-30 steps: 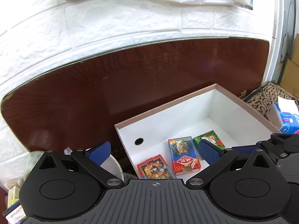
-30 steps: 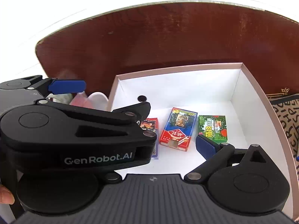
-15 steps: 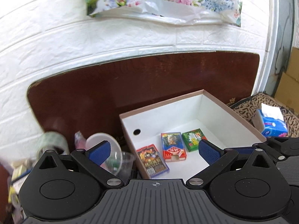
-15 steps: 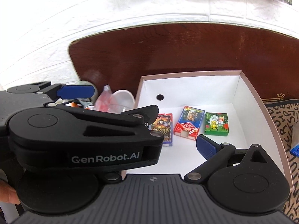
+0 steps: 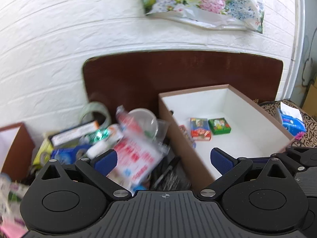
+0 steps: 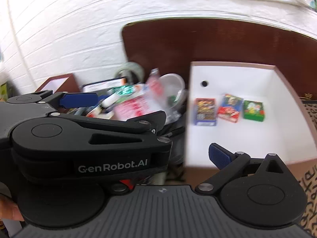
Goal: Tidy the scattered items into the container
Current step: 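Withdraw both tools from the white box toward the pile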
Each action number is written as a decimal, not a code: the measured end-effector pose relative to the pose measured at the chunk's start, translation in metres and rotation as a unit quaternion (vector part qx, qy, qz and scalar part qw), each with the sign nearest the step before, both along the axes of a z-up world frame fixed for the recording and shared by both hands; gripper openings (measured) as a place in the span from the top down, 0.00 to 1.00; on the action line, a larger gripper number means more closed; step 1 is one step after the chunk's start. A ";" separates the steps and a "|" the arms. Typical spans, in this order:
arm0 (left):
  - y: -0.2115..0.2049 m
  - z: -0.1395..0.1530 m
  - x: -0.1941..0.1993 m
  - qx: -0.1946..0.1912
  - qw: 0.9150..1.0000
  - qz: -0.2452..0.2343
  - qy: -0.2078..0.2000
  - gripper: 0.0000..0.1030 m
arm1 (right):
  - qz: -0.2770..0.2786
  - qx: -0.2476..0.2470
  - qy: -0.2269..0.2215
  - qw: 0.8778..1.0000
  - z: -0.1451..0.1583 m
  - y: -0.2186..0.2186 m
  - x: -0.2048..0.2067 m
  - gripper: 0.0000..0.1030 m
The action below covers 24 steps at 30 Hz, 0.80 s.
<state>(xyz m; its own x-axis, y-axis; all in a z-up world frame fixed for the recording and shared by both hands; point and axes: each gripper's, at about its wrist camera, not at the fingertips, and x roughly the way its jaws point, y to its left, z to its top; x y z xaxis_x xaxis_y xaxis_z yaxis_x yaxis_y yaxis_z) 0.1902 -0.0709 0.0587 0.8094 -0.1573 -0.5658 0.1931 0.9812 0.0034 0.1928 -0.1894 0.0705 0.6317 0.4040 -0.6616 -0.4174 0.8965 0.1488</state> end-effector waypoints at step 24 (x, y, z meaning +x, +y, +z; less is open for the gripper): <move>0.102 -0.065 -0.126 -0.023 0.997 0.063 0.049 0.00 | 0.084 -0.055 -0.090 0.991 -0.053 0.087 -0.139 0.02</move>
